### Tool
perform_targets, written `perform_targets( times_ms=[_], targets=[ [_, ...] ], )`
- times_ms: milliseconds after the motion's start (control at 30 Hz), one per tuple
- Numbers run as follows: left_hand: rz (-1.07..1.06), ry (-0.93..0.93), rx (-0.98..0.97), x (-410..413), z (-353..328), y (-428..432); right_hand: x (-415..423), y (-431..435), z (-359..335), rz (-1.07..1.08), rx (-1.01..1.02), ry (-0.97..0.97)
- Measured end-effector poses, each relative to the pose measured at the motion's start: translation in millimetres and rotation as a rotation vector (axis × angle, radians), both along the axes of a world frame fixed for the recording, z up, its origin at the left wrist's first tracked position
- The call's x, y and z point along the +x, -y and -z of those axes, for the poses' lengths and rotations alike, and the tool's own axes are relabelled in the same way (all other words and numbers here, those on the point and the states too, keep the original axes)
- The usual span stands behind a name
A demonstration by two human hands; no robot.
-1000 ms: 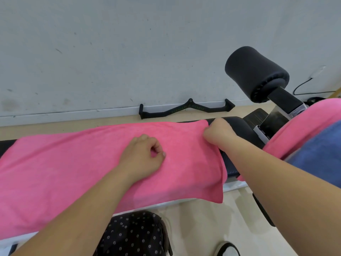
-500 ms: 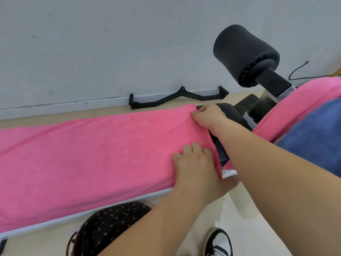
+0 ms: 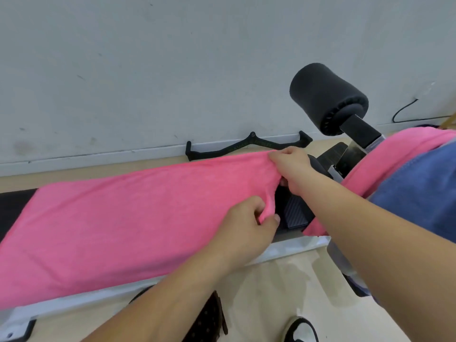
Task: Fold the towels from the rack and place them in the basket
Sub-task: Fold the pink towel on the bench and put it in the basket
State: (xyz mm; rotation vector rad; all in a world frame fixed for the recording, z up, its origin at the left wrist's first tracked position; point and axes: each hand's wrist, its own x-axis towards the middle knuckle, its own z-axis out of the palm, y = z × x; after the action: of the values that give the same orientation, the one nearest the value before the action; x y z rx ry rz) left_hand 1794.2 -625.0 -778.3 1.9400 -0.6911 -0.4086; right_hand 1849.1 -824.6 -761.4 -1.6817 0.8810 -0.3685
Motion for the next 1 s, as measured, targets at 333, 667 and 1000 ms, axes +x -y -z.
perform_targets(
  times_ms=[333, 667, 1000],
  targets=[
    [-0.199, -0.117, -0.053, 44.3, -46.0, -160.3, 48.8, -171.6, -63.0, -0.211, -0.148, 0.228],
    [-0.424, -0.269, 0.048, 78.2, -40.9, -335.6, 124.2, -363.6, -37.1, -0.452, -0.009, 0.156],
    [-0.485, -0.452, 0.177, 91.6, -29.2, -393.0, 155.1, -434.7, -2.8, -0.536, -0.151, 0.147]
  ],
)
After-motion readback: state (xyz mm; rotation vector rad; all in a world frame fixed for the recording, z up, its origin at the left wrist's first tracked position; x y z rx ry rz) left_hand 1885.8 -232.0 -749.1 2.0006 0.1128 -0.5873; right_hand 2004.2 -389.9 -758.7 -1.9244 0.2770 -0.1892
